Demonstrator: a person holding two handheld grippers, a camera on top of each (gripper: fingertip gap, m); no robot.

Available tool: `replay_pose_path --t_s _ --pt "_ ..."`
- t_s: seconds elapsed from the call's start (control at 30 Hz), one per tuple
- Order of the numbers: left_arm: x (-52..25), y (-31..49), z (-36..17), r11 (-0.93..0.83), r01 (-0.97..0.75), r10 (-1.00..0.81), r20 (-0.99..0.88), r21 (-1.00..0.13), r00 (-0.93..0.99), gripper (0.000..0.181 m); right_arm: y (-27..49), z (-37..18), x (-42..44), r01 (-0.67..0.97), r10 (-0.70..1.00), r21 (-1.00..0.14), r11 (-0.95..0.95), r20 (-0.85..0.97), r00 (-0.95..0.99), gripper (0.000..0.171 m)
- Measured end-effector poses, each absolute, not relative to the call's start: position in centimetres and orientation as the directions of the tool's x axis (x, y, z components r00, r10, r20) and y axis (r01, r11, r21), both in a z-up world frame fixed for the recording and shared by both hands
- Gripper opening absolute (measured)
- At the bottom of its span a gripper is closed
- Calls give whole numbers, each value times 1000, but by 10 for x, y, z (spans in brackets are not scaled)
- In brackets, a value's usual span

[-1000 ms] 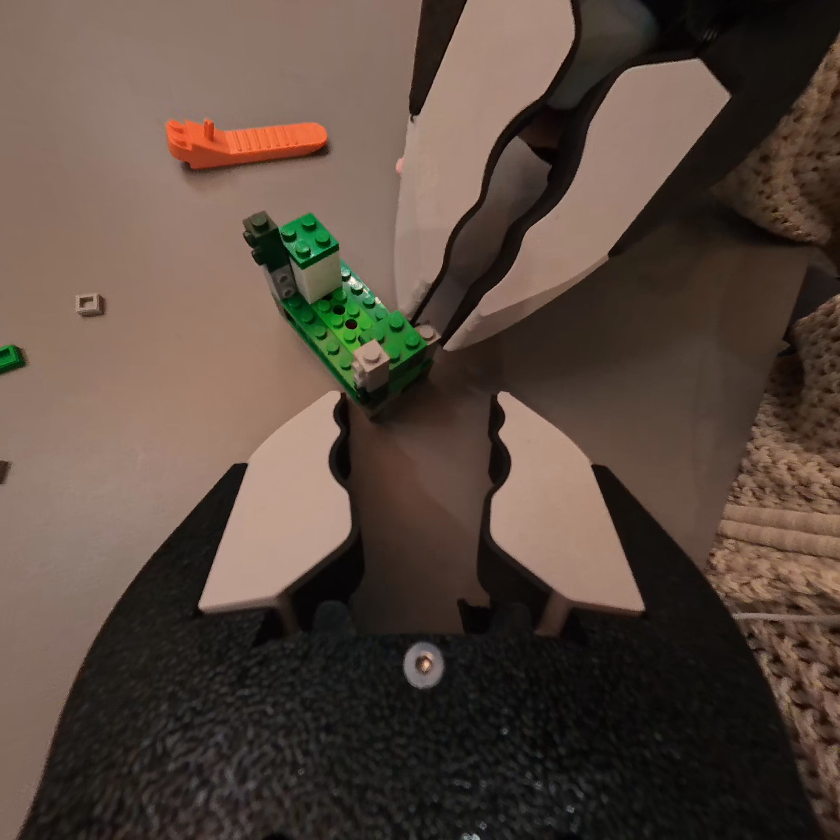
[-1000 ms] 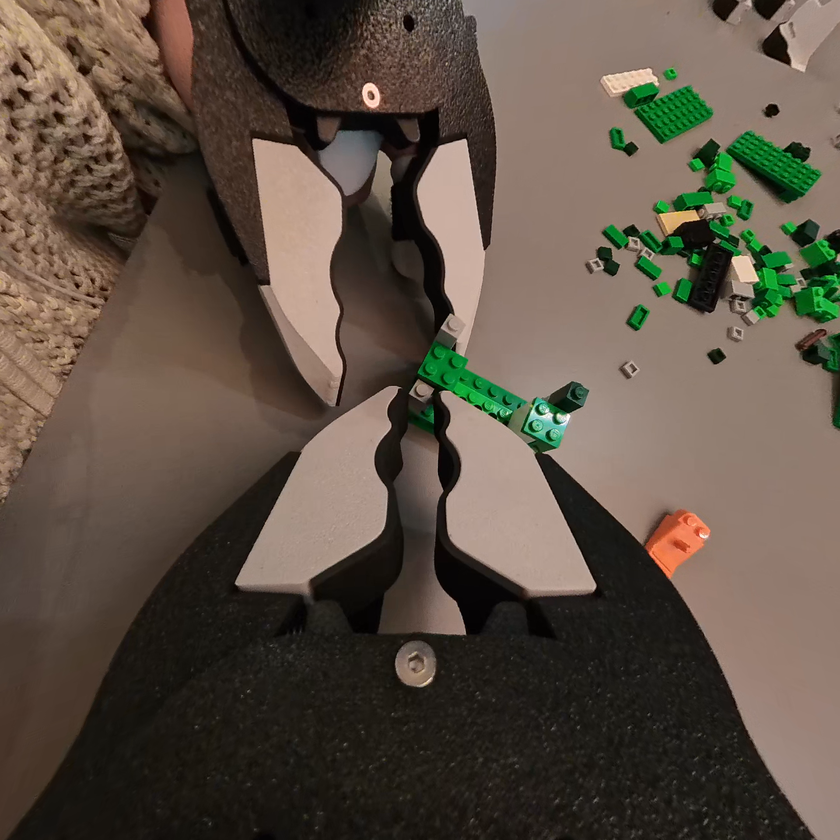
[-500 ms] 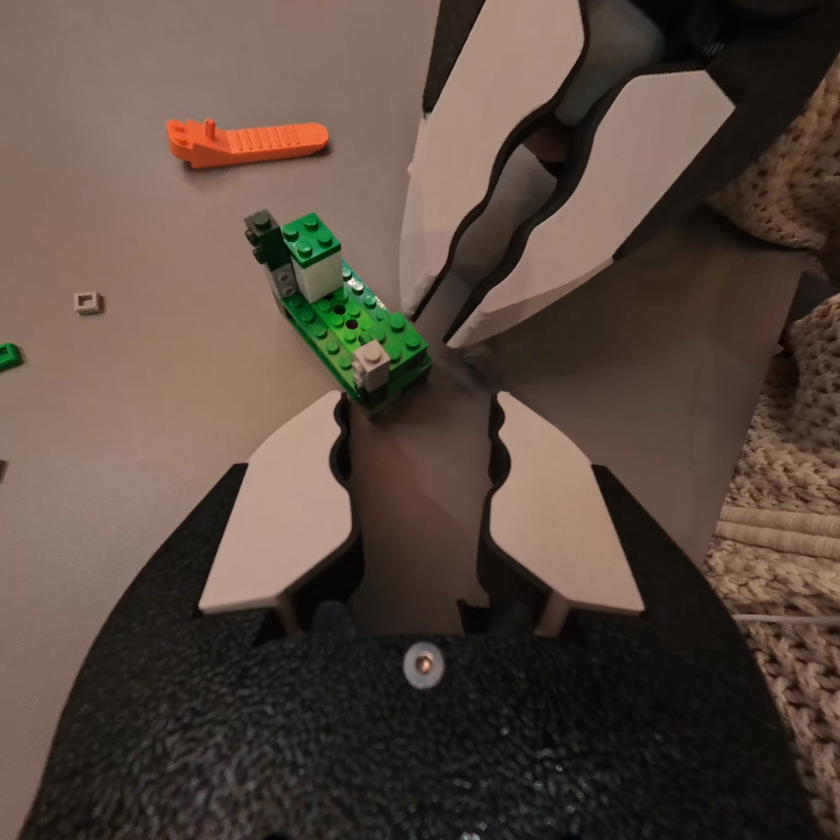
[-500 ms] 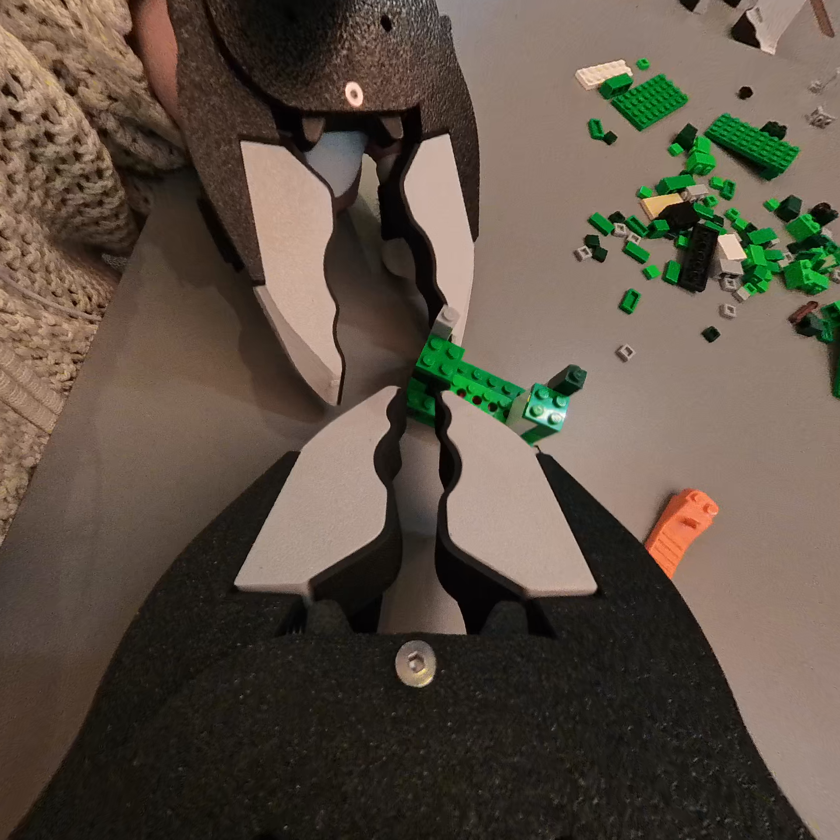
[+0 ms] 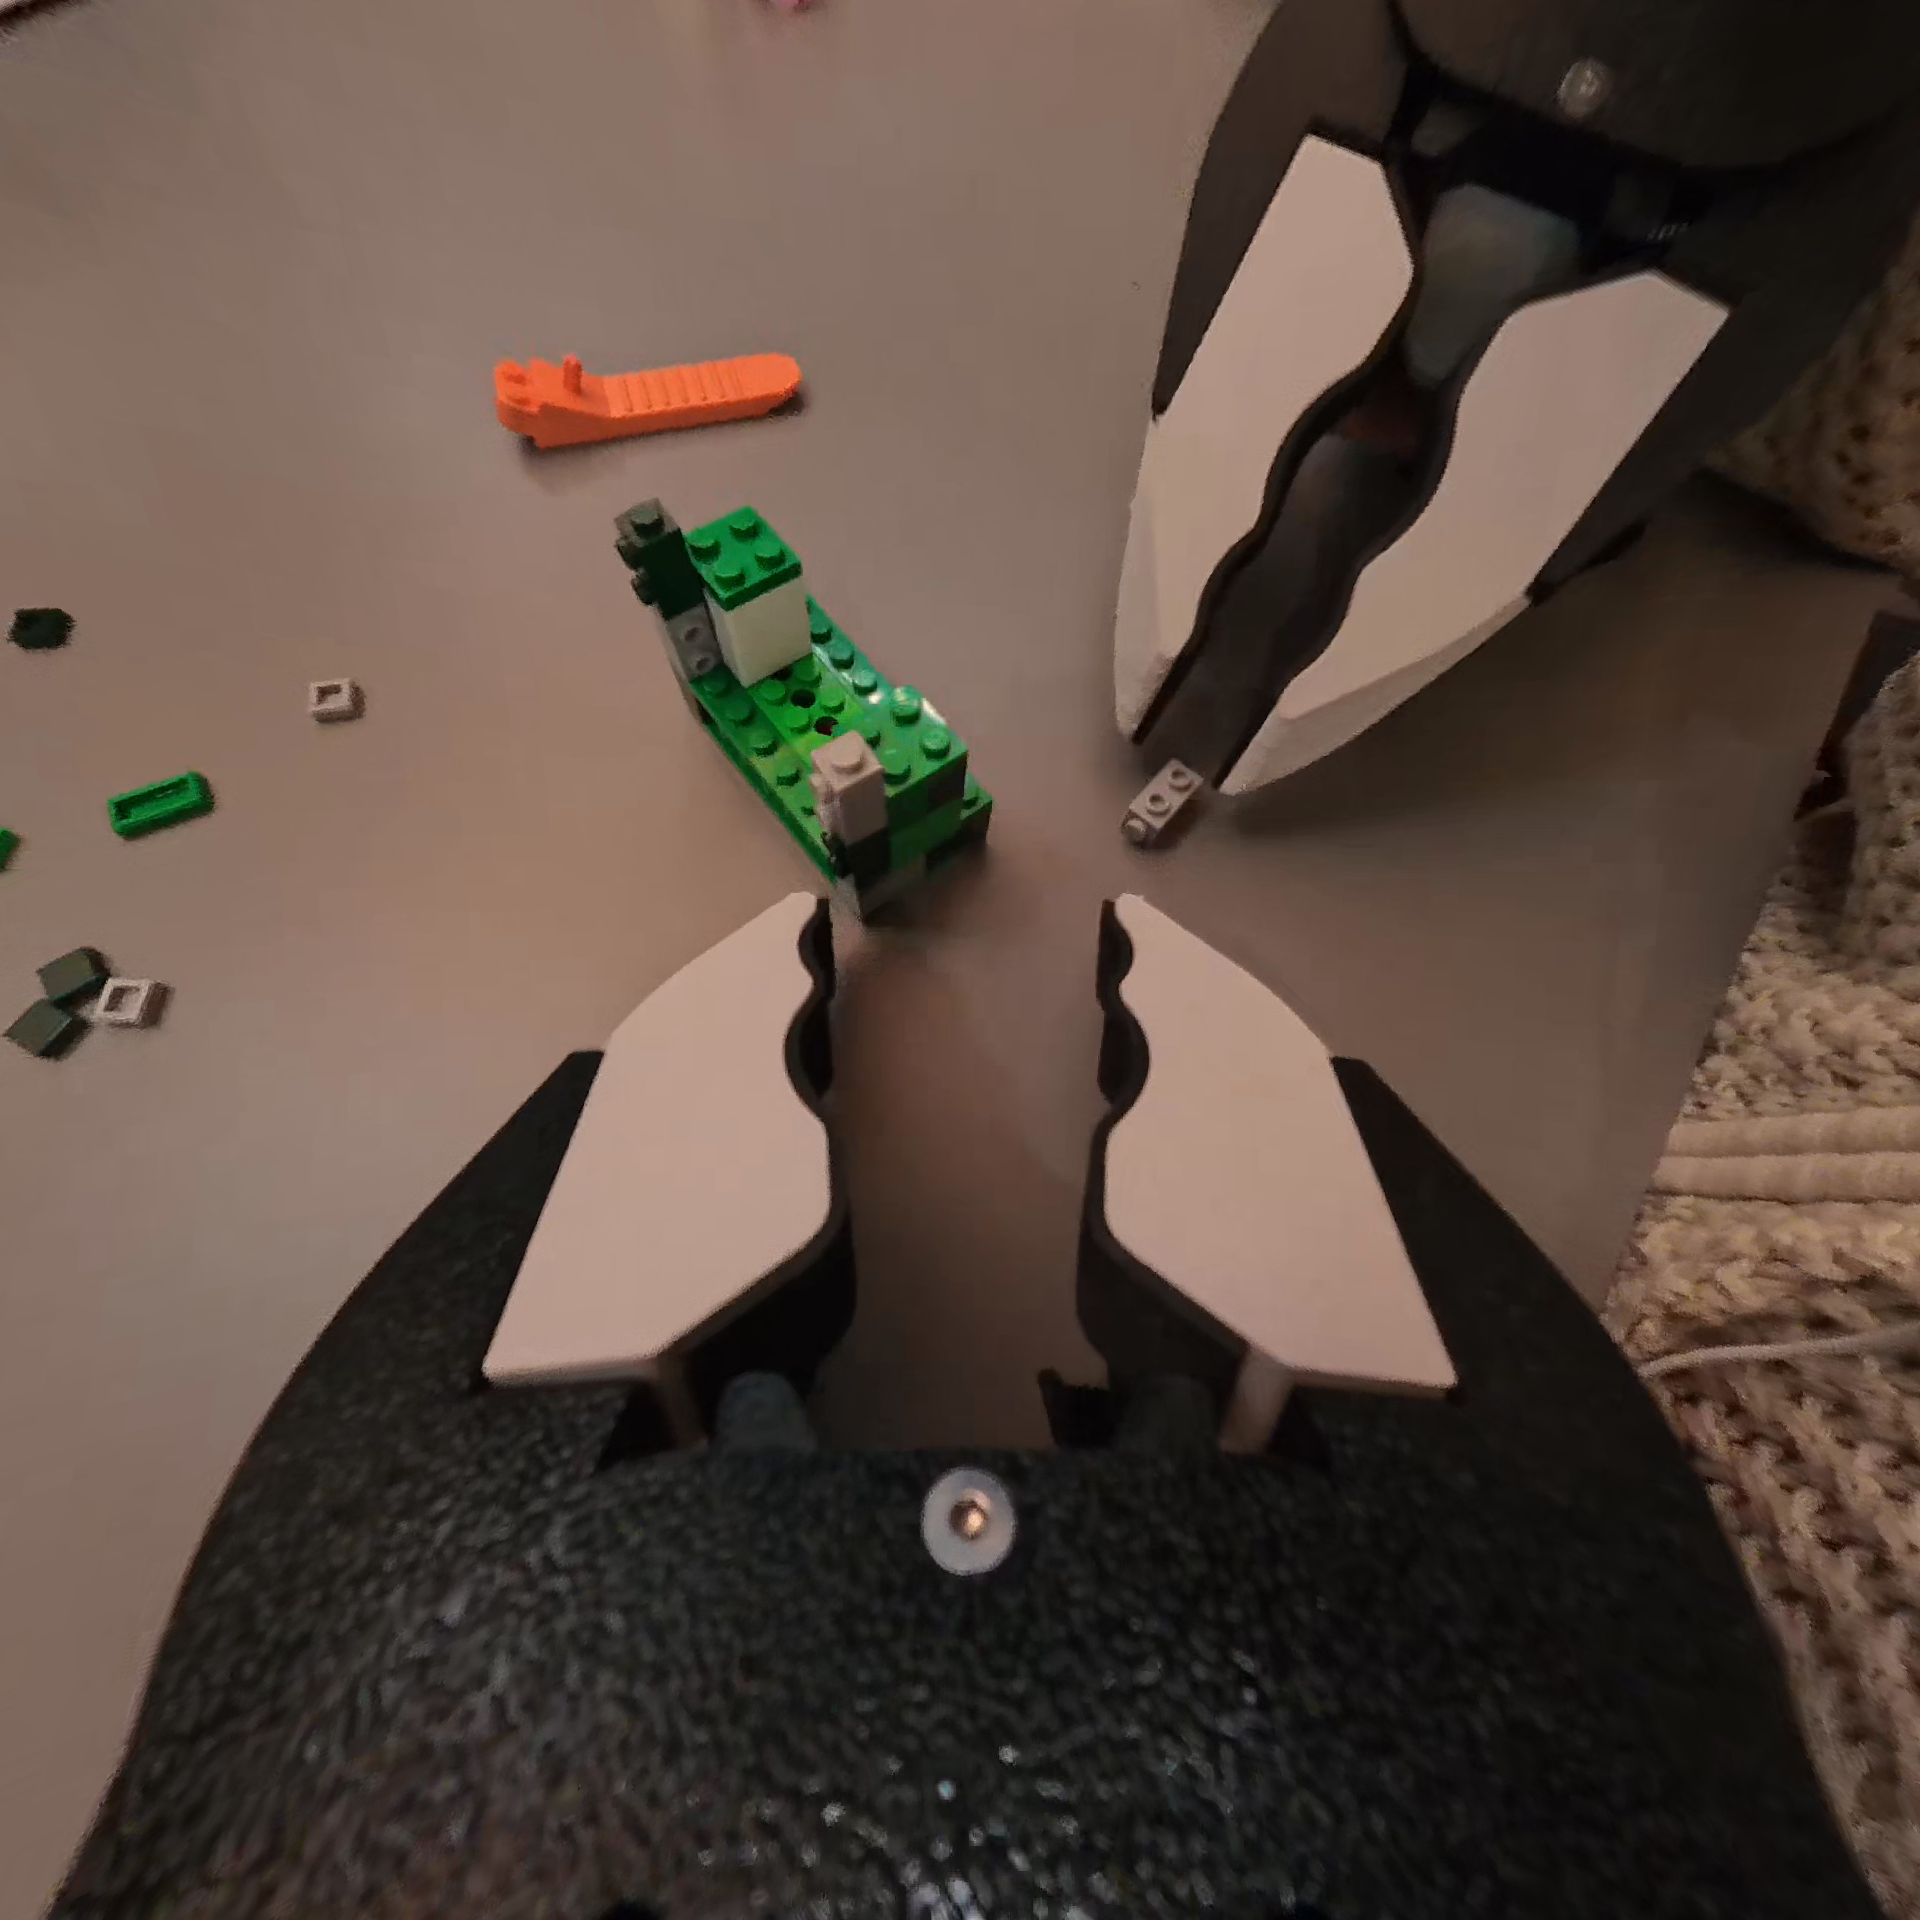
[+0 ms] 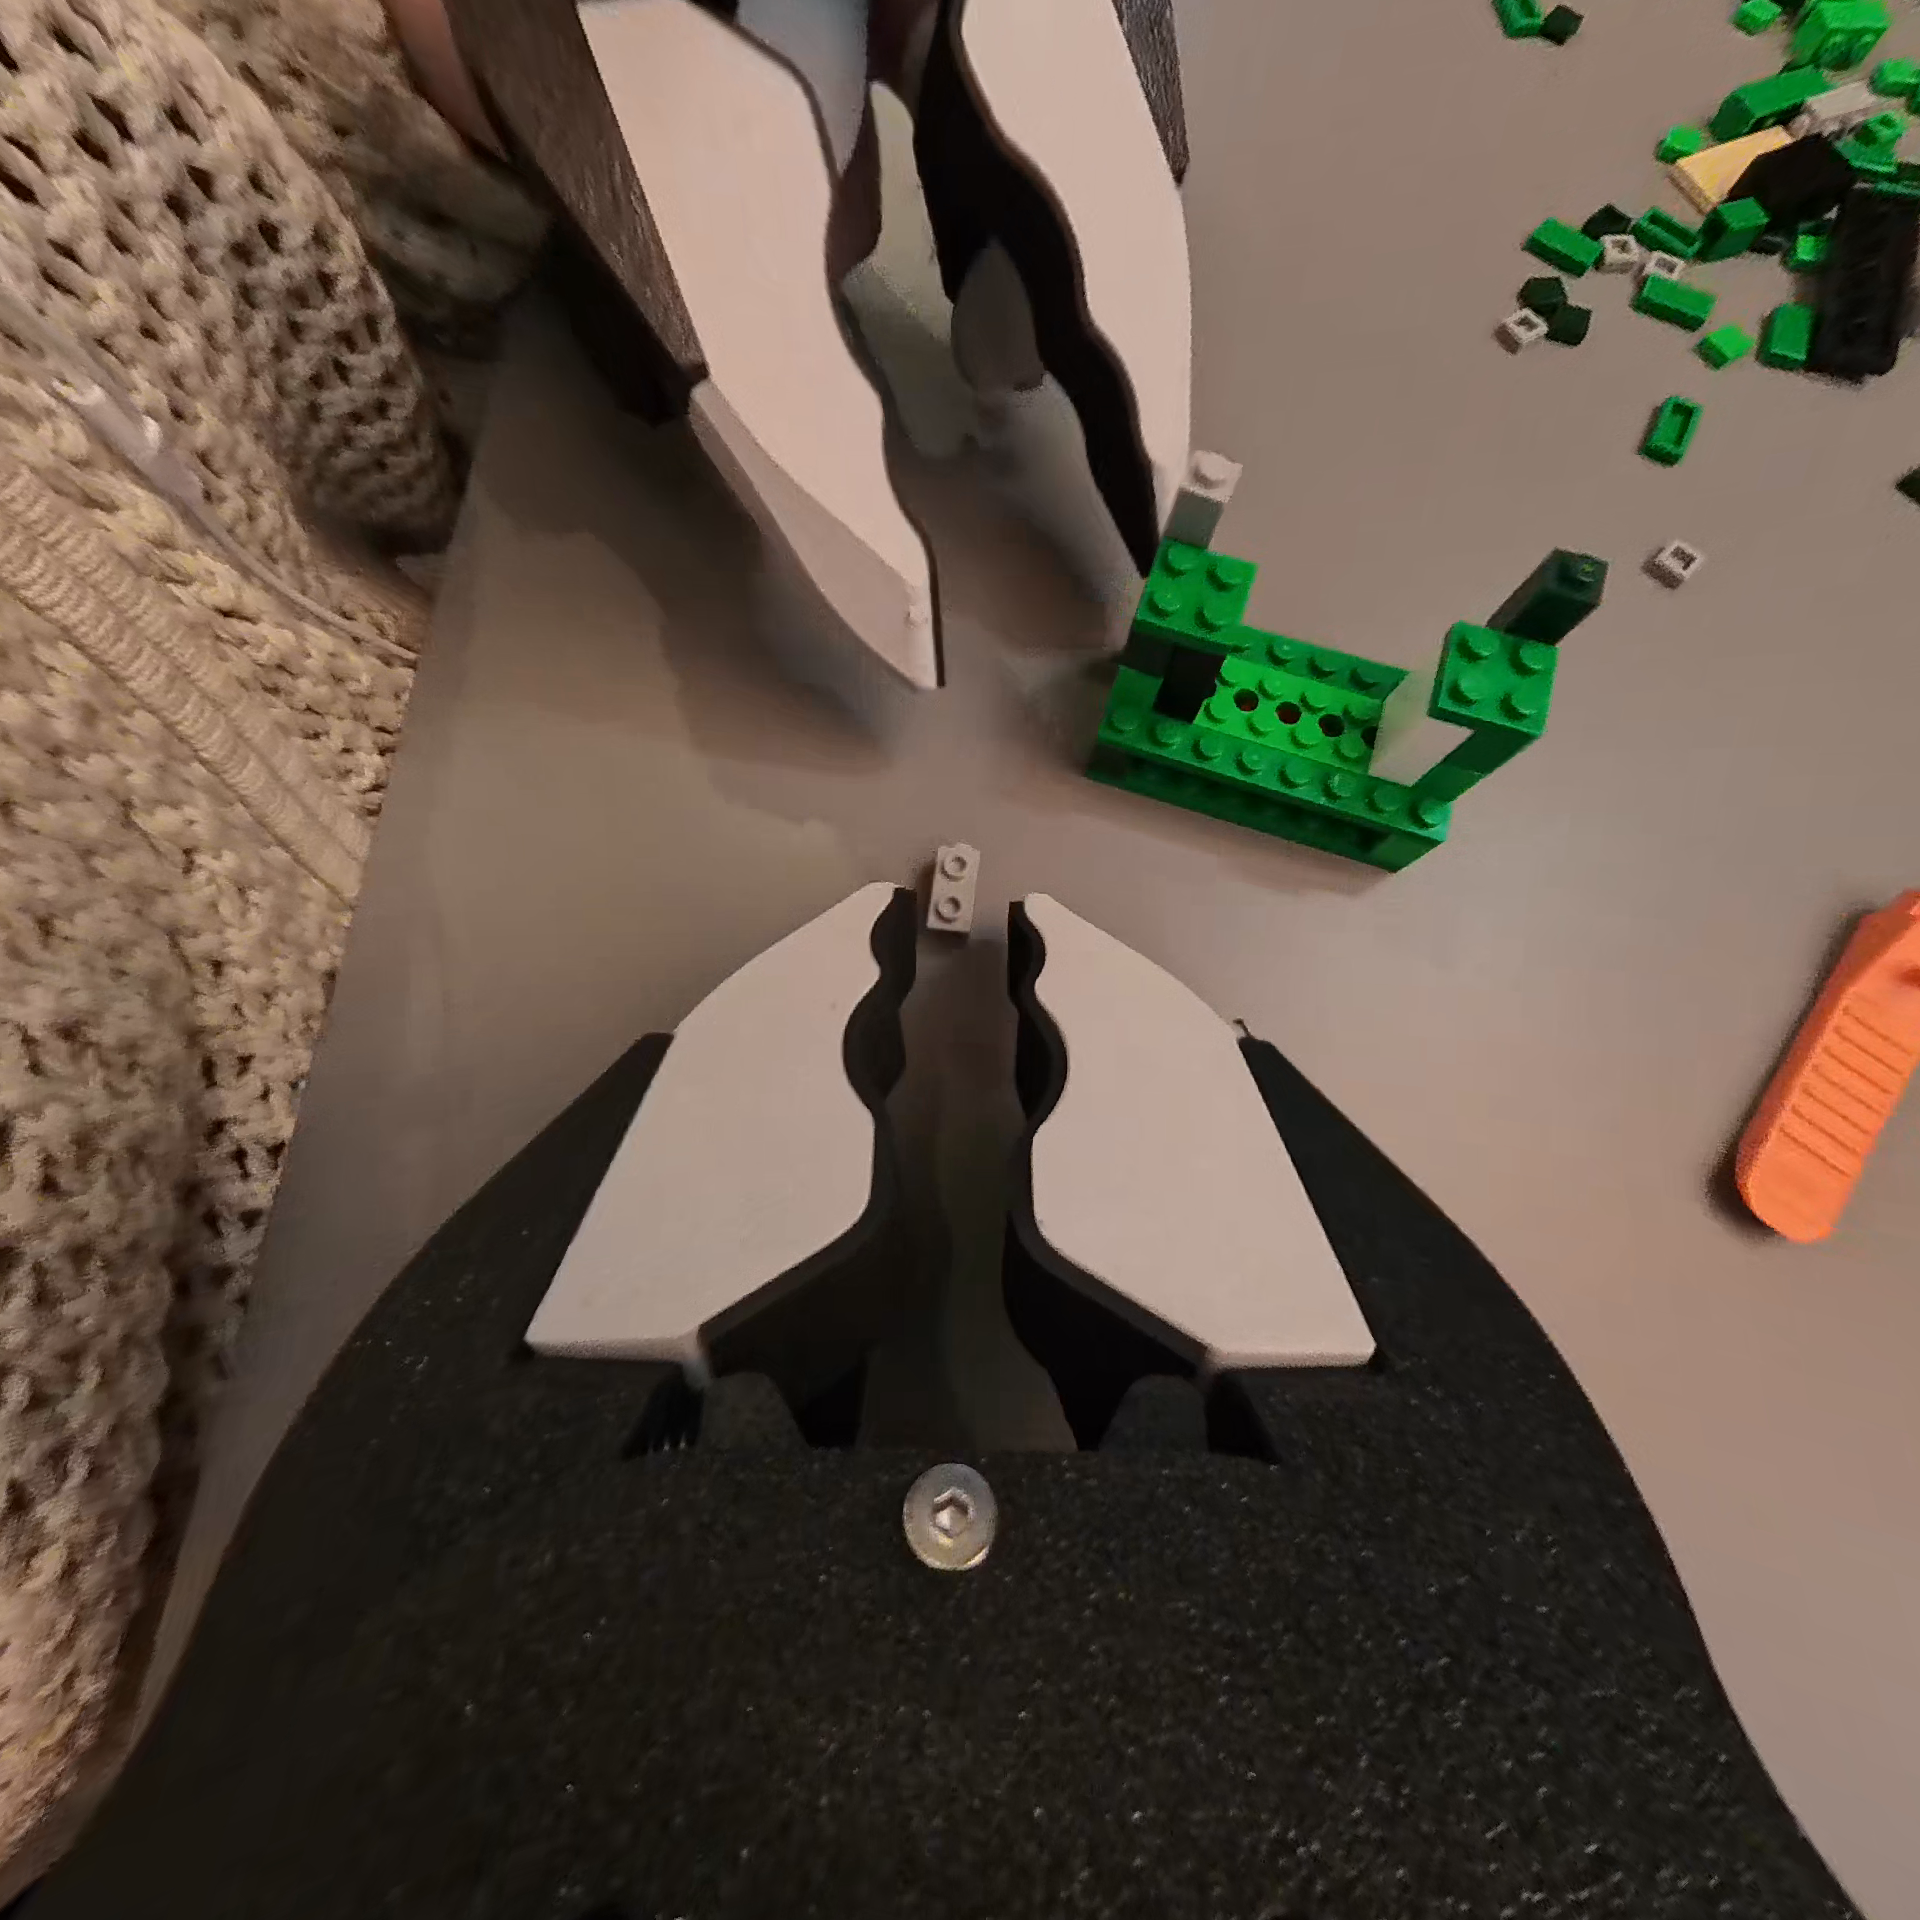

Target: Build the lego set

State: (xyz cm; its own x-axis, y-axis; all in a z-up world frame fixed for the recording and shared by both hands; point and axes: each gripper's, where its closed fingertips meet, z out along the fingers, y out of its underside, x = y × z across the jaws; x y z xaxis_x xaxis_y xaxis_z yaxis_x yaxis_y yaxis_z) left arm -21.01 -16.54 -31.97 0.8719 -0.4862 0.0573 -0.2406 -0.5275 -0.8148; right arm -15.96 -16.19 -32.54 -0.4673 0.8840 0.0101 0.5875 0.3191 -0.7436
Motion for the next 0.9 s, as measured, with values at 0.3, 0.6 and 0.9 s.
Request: replay_pose_path --t_s 0.3,0.6,0.9 --pt "-193 -175 -285 -245 -326 -552 -145 -913 821 34 -165 -306 -174 522 919 -836 173 -54 -391 7" --pt "-168 -182 -230 195 -505 -540 -522 -841 660 7 -187 -236 -172 391 652 -844 -366 -533 -540 7" --pt "-160 -190 -230 261 -543 -621 -570 -798 539 16 -192 -221 -161 440 478 -775 -453 -628 -615 7"
